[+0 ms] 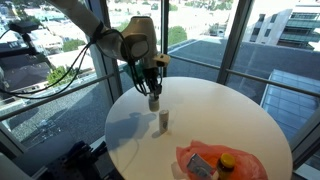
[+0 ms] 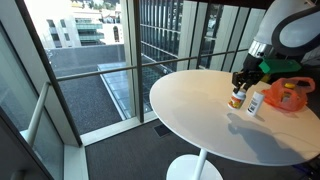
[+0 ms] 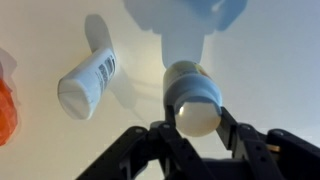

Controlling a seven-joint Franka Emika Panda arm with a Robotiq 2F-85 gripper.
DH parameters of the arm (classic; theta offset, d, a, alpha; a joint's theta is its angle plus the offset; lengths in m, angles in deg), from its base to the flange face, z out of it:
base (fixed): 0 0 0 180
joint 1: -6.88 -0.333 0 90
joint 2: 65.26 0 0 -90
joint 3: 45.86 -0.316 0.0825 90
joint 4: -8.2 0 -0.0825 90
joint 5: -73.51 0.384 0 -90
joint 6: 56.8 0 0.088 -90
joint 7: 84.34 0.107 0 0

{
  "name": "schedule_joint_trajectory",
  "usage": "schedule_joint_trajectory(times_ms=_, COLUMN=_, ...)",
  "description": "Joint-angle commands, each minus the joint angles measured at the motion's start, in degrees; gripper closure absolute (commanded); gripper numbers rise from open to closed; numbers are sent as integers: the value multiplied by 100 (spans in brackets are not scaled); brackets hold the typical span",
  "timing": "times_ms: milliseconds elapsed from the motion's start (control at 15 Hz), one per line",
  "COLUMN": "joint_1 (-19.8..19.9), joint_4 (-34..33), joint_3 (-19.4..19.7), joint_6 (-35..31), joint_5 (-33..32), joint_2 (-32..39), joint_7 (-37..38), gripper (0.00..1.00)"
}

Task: Pick up the mentos container from the table and put it in the orange plastic bag, pick up the longest white container from the orange plastic bag and put it on the table, pick up the white medicine bottle from the table and put it in the orange plastic bag

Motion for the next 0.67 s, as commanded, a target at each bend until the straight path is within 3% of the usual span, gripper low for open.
schedule_joint_trajectory(times_ms=0, joint_1=171, joint_4=-236, joint_3=97, joint_6=366, joint_5=124, joint_2=-287, joint_7=-9, gripper=81)
schedule_joint_trajectory(times_ms=600, joint_1=691, joint_4=-696, joint_3=404, joint_6=951, joint_5=76, joint_2=-698, joint_7=56, gripper=81)
